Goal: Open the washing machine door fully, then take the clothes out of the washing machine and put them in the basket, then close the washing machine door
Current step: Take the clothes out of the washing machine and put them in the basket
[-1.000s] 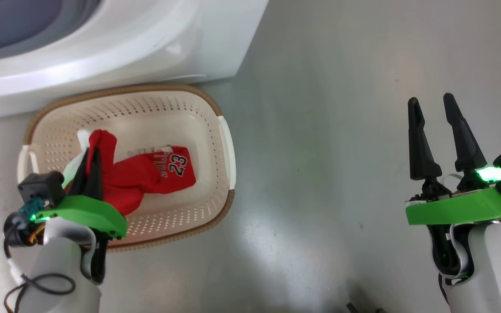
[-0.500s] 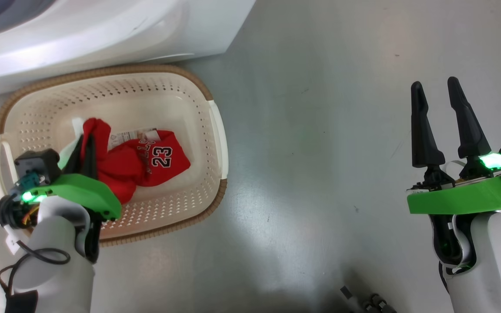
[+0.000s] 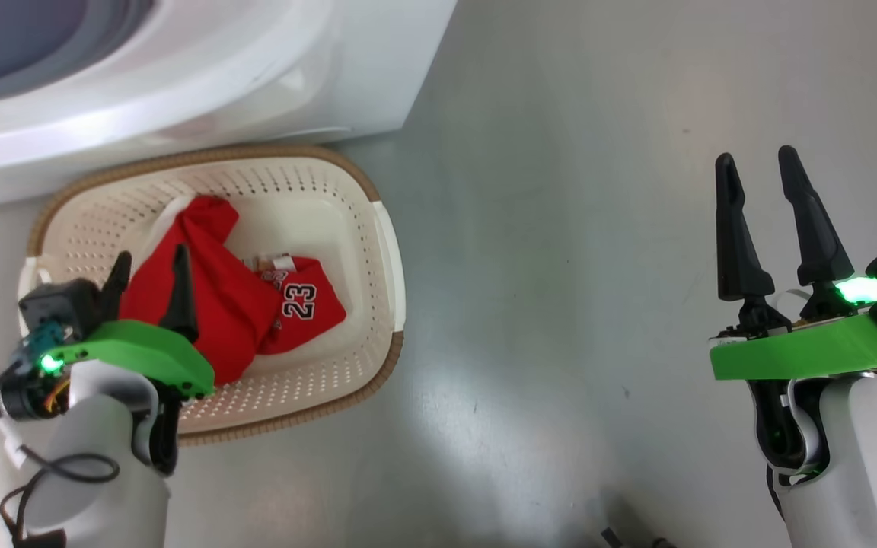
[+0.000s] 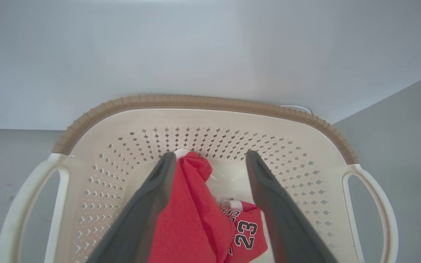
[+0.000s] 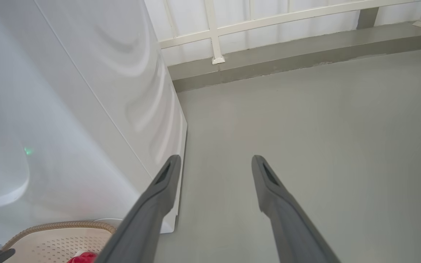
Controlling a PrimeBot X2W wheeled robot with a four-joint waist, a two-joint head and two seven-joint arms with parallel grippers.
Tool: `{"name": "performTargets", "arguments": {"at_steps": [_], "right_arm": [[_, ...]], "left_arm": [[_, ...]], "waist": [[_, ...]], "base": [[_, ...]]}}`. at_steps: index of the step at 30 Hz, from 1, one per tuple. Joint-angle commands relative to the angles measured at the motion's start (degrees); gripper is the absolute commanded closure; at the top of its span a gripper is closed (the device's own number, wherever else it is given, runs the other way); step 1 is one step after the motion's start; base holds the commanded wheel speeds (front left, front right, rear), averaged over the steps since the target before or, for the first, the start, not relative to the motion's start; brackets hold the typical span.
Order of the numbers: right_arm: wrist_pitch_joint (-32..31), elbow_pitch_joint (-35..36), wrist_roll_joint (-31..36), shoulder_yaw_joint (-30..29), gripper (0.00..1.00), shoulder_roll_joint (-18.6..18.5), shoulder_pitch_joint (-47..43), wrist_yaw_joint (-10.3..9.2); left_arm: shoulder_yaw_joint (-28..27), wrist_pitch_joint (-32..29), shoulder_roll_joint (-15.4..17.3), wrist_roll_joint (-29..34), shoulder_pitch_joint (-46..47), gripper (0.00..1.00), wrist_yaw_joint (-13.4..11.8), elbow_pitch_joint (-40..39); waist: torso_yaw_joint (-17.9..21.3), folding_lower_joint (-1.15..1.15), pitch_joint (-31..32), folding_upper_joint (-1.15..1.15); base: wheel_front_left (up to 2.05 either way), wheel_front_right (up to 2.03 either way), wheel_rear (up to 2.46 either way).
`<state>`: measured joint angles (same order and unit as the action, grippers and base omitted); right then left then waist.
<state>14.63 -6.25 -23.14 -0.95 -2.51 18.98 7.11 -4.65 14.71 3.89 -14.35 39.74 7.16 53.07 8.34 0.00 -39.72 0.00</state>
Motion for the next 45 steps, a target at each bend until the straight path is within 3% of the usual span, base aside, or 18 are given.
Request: {"name": "performTargets", "arguments": {"at_steps": [1, 33, 45], "right_arm": [[0.4, 0.9, 0.5, 1.2, 0.0, -0.4, -1.9, 0.37], [0.4, -2.8, 3.1, 0.6, 0.0, -0.4, -9.4, 0.37], [0.4, -2.7, 3.4, -0.4, 0.0, -0.4, -12.0, 0.37]], "left_arm": [[-1.7, 0.3, 1.2, -0.7, -3.3, 0.0, 0.3, -2.5], [-7.8, 0.3, -0.5, 1.9, -22.0, 0.0, 0.3, -35.3], [-10.1, 0.3, -0.9, 3.4, -31.6, 0.0, 0.3, -45.1]], "waist": [[-0.2, 0.0, 2.2, 0.0], [-3.0, 0.0, 21.0, 0.0], [-3.2, 0.0, 23.5, 0.0]], "base": [[0.0, 0.0, 0.0], [0.0, 0.0, 0.0], [0.0, 0.0, 0.0]]}}
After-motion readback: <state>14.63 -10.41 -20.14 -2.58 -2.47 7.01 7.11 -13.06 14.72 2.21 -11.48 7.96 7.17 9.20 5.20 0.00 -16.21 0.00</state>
